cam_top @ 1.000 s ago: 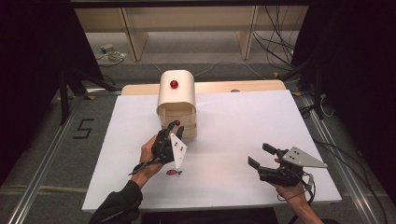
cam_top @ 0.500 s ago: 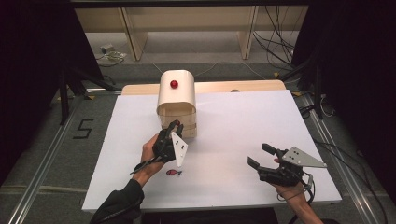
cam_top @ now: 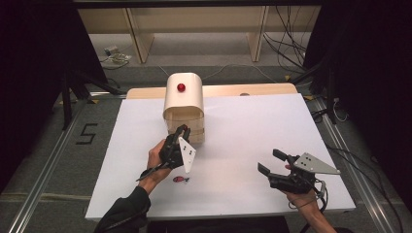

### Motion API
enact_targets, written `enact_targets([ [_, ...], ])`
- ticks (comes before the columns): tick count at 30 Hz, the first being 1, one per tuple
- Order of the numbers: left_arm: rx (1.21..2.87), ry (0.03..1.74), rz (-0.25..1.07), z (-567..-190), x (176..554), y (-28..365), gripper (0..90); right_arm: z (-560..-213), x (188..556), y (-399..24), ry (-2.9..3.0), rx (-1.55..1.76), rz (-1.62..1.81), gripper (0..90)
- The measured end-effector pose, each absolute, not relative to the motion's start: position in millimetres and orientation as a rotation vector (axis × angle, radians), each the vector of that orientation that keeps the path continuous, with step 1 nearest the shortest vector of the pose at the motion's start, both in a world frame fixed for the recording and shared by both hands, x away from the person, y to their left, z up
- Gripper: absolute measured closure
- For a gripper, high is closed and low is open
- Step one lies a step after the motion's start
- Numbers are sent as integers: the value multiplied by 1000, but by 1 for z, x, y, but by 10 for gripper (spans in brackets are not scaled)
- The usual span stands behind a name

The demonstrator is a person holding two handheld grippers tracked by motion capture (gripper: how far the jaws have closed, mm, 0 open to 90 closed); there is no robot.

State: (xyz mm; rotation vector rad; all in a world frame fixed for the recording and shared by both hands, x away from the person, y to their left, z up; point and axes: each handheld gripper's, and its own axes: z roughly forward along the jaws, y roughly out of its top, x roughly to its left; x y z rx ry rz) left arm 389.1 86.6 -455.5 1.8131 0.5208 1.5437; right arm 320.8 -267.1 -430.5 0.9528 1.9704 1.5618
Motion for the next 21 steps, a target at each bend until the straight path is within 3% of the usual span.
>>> enact_targets([
  [21, 1821, 531, 1514, -452, 387, 89, 728, -431, 321, -267, 1974, 951, 1560, 251],
])
